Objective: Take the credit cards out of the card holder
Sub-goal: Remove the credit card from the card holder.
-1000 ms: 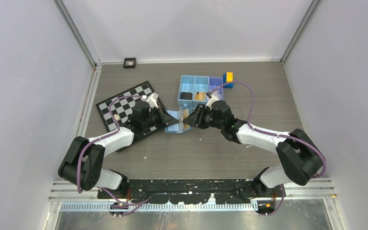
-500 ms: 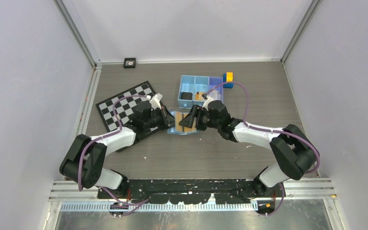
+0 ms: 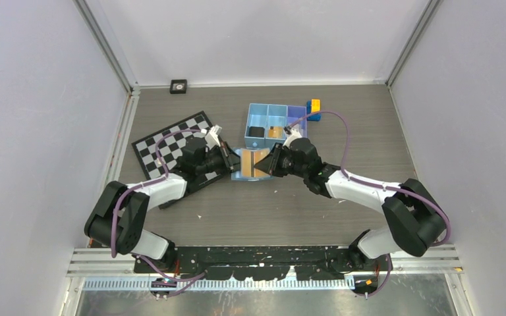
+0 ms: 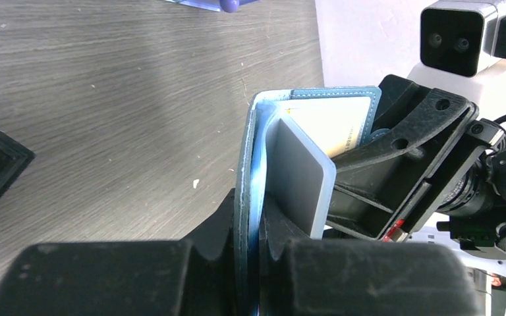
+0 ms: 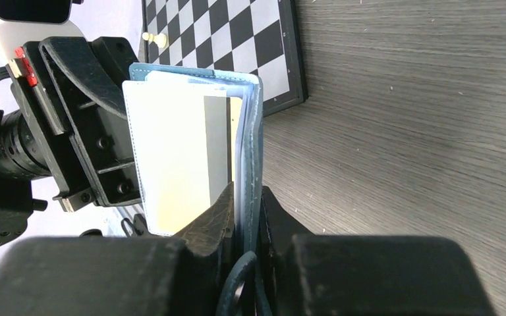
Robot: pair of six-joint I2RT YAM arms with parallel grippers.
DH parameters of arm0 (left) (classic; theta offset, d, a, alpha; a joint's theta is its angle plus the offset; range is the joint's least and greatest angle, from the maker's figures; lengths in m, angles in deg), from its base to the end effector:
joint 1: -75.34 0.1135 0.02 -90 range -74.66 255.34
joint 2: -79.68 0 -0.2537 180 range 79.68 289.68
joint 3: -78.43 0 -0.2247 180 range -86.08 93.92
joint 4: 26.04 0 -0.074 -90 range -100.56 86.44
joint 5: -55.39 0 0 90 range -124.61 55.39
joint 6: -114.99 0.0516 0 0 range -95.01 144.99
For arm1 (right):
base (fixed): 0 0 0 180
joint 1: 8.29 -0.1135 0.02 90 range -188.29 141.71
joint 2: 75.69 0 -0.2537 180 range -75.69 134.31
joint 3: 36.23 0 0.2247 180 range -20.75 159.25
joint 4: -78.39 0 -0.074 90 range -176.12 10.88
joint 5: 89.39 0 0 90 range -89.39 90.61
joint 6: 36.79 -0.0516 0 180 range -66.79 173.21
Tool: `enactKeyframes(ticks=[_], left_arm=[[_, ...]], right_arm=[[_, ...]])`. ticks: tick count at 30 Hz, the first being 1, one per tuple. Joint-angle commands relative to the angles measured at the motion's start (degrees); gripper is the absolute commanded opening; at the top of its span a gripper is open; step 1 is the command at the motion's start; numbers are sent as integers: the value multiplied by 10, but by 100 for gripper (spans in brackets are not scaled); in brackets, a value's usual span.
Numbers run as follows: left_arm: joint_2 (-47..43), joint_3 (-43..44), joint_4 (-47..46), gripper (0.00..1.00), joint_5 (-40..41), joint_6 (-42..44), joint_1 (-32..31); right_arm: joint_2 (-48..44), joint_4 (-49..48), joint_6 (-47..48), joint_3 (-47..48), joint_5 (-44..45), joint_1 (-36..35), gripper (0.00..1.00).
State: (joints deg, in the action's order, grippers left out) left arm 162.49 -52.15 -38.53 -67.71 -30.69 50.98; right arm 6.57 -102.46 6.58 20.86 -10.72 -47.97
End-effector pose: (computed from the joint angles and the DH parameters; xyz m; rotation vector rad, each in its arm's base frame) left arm 0.2483 -0.1434 0.1997 -0.1555 2.1712 -1.4296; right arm 0.2265 0.2011 0.2180 -0.0072 2.1839 1.1198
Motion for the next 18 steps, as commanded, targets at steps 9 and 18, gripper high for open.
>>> enactKeyframes(ticks=[9,18], left_arm=[[-39,-24,-44,1,5,-12,26],[-85,-48,-70,13,11,-19,27]], right_arm=[[-61,13,-1,-8,49,1,3],[-97,15,-5,-22,54,7,3]])
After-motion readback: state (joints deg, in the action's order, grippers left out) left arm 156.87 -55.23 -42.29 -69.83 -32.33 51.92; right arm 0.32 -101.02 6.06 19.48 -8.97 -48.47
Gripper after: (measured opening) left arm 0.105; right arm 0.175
